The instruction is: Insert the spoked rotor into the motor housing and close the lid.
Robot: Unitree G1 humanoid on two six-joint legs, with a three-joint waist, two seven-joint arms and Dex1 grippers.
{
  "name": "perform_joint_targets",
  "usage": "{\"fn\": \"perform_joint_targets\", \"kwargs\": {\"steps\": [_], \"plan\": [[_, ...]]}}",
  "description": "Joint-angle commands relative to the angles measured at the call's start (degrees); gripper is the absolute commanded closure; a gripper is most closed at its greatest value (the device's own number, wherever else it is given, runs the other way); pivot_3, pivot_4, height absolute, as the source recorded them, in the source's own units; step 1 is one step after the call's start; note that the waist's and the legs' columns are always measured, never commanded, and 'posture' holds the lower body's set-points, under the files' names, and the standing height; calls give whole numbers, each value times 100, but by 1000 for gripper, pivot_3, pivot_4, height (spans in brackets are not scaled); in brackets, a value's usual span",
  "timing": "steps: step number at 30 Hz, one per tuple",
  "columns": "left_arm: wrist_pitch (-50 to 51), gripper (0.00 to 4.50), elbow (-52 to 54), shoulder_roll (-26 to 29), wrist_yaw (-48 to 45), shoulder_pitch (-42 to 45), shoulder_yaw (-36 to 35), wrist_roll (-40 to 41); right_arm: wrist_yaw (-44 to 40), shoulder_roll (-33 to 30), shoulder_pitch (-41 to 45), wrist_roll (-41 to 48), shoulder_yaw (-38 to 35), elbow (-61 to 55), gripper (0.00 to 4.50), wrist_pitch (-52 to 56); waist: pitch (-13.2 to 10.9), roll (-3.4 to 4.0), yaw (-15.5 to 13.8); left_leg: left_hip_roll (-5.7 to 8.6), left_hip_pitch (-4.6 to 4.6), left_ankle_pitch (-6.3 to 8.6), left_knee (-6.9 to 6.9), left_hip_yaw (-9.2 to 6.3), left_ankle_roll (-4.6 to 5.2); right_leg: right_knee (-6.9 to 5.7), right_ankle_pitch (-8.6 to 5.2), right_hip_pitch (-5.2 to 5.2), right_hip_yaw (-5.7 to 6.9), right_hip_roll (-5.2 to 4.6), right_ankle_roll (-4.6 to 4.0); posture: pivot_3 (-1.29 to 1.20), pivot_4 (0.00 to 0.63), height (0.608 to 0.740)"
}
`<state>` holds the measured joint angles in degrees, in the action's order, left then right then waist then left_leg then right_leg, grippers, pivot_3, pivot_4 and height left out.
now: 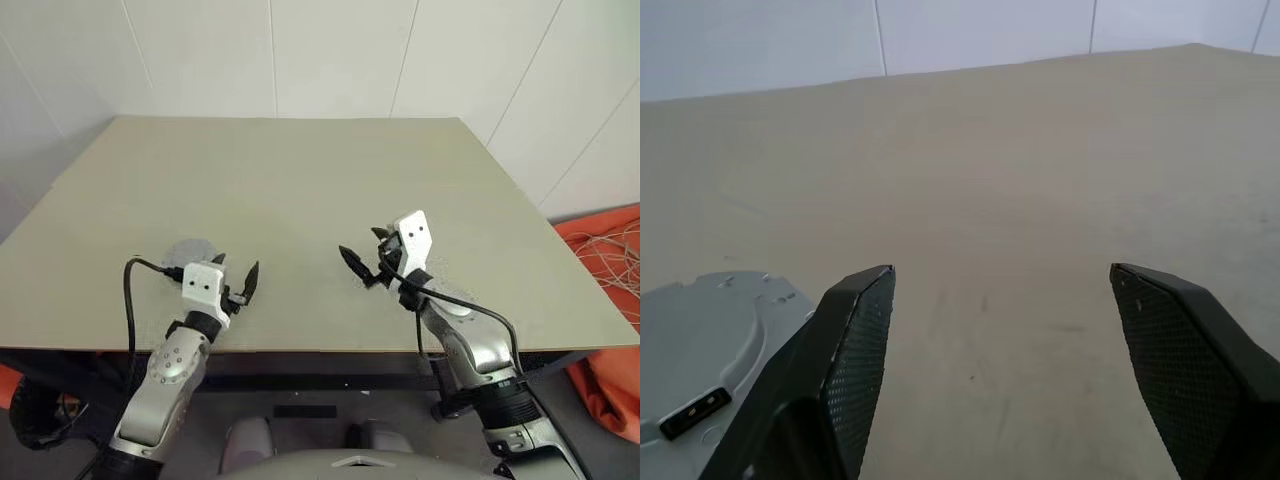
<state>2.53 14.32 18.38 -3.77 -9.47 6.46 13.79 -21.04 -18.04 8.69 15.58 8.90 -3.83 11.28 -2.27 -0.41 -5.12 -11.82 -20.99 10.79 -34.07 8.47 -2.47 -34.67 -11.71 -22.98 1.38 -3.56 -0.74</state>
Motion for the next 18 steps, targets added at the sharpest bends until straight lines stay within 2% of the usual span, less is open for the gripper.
{"fn": "perform_joint_targets", "kwargs": {"steps": [1, 4, 8, 18], "plan": [[-247, 913, 36, -128, -90, 33, -261, -151, 21, 53, -31, -124, -318, -77, 0, -385, -2, 4, 29, 0, 2, 0, 0, 0, 0, 0, 0, 0, 0, 0, 0, 0, 0, 740], [-313, 913, -83, -220, -238, 20, -322, -223, 49, 114, -105, -129, -443, -88, 0, -312, -3, 5, 107, 2, 3, 0, -1, 0, 0, 1, 0, 0, 0, -1, 0, 0, 0, 740], [-430, 32, -296, -330, -389, 28, -417, -279, 97, 223, -142, -207, -525, -113, 0, -318, -3, 4, 136, 2, 6, 0, -2, -2, 0, 4, 0, -2, 1, 0, 0, 0, 0, 740], [-580, 32, -542, -566, -495, 55, -599, -498, -176, 221, -124, -302, -491, -58, 0, -292, -3, 5, 135, 2, 2, 1, -2, -1, 2, 3, 0, -3, -2, 0, 0, 0, 0, 740]]}}
